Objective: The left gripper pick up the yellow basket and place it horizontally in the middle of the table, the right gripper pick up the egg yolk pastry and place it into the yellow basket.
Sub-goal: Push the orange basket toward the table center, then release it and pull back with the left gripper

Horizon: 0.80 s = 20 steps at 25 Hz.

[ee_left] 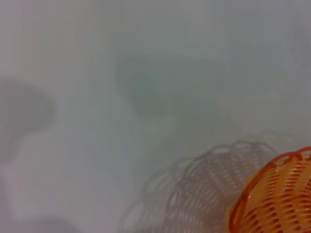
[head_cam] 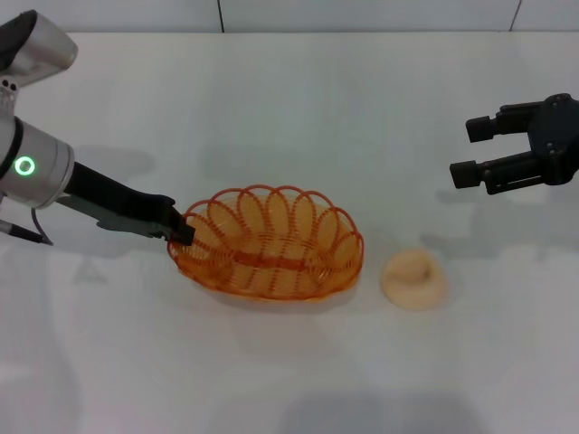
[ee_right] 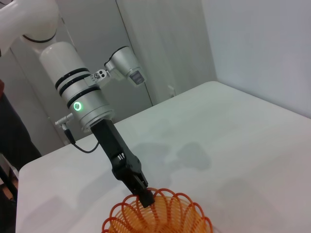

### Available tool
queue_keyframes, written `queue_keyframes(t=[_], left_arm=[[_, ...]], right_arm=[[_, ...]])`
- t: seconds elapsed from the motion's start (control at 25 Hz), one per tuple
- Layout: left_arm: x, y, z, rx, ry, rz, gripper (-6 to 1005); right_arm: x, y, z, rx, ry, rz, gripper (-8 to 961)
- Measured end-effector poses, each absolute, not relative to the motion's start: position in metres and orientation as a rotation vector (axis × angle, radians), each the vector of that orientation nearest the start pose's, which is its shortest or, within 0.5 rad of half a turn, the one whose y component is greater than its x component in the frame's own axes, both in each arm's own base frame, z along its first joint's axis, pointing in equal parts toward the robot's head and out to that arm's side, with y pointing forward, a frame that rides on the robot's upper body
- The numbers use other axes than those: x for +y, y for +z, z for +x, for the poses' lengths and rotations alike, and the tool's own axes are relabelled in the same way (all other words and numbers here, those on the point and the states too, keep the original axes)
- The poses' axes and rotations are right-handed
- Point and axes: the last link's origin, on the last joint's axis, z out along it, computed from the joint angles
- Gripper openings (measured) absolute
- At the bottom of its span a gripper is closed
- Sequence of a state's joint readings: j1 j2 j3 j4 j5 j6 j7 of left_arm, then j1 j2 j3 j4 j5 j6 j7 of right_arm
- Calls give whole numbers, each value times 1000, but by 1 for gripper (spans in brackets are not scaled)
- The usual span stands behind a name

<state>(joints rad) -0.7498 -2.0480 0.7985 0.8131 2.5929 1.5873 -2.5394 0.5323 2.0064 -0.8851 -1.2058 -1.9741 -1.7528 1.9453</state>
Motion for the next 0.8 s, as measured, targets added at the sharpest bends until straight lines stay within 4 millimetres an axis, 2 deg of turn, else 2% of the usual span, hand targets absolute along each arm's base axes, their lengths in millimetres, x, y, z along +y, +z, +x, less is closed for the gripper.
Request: queue_keyframes(t=[0.8], left_arm=[[367,8,-244,-1742,140,-2418,154]], right_arm=[[343,78,188,620,469,-2867,832]])
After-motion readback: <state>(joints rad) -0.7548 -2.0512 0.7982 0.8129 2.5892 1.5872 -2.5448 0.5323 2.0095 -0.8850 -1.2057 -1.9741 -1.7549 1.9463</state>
